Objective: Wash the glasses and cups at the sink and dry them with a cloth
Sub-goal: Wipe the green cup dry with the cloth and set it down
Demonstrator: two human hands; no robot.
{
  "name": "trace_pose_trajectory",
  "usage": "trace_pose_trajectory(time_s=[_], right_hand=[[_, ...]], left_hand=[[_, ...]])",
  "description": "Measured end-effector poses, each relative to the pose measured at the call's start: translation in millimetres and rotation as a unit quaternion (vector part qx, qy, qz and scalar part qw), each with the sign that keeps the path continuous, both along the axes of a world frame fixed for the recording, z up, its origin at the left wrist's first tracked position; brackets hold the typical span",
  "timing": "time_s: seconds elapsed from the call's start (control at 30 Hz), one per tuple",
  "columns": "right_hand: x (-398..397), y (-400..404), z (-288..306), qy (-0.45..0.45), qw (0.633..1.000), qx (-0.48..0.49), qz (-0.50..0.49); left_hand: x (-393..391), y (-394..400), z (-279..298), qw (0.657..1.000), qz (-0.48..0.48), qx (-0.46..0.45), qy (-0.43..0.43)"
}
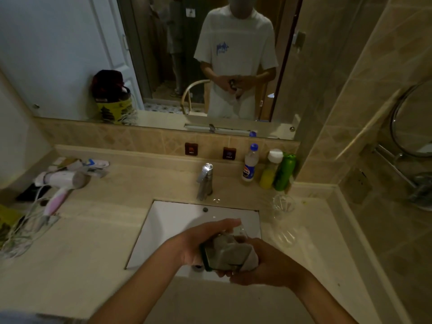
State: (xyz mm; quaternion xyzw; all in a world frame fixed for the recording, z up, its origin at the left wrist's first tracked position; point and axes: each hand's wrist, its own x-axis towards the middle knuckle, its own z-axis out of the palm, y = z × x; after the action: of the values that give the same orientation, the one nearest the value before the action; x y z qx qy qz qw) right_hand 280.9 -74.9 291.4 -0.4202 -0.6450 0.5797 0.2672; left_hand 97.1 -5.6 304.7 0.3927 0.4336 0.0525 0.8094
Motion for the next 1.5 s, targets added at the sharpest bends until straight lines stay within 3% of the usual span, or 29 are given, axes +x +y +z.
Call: trace_pose_trajectory(time_s=[0.13,0.2,0.27,0.37,0.5,0.6,0.67,0.77,0.9,0.97,1.03,1.13,1.23,1.5], right_hand=[[-4.1,1.3,-14.5,0.051,0.996,-0.060,-0.050],[-7.1,3.3,-20.3,0.081,0.990,-0.095,-0.070],[-9.5,5.6,-26.8,0.090,0.984,-0.119,-0.095],[-12.2,7.6,-33.1,0.087,0.982,-0.095,-0.137],[-16.8,7.7,-33.8,0.042,0.974,-0.023,-0.223],[-19.9,8.7,-31.6,-0.022,0.969,0.105,-0.222],[-20.5,8.6,-33.2,-0.072,0.966,0.149,-0.200],[-17.8,9.3,-35.3,-0.090,0.970,0.094,-0.206],[-10.4,11.6,-30.0,0.084,0.979,-0.063,-0.177],[-9.2,11.6,-26.4,0.141,0.974,-0.078,-0.159],[-8.7,10.4,-23.1,0.137,0.974,-0.065,-0.170],[-8.8,8.9,-20.1,0.083,0.975,-0.028,-0.205],[-13.1,7.3,-22.5,0.036,0.979,0.003,-0.201],[-12.4,11.7,-8.2,-0.017,0.994,-0.010,-0.106]], left_hand=[[3.4,3.5,0.8,0.989,-0.049,0.132,0.051],[7.6,7.1,-6.5,0.960,-0.070,0.242,0.118],[9.4,10.6,-12.5,0.942,-0.079,0.290,0.148],[4.5,14.8,-14.1,0.962,-0.039,0.251,0.099],[-13.4,24.9,-28.3,0.996,0.067,0.066,-0.001],[-20.0,19.9,-33.0,0.998,0.058,0.022,-0.011],[-18.8,14.4,-32.0,0.997,0.059,0.029,-0.027],[-16.7,12.9,-33.0,0.994,0.066,0.083,-0.030],[-18.6,12.3,-33.3,0.977,0.040,0.199,-0.056],[-20.6,11.6,-33.8,0.962,0.027,0.266,-0.057],[-22.0,12.7,-35.5,0.953,0.029,0.295,-0.064],[-21.6,15.7,-30.7,0.974,0.061,0.188,-0.110],[-21.2,16.4,-24.0,0.990,0.026,0.060,-0.127],[-12.6,9.8,-24.8,0.977,0.040,0.179,-0.113]])
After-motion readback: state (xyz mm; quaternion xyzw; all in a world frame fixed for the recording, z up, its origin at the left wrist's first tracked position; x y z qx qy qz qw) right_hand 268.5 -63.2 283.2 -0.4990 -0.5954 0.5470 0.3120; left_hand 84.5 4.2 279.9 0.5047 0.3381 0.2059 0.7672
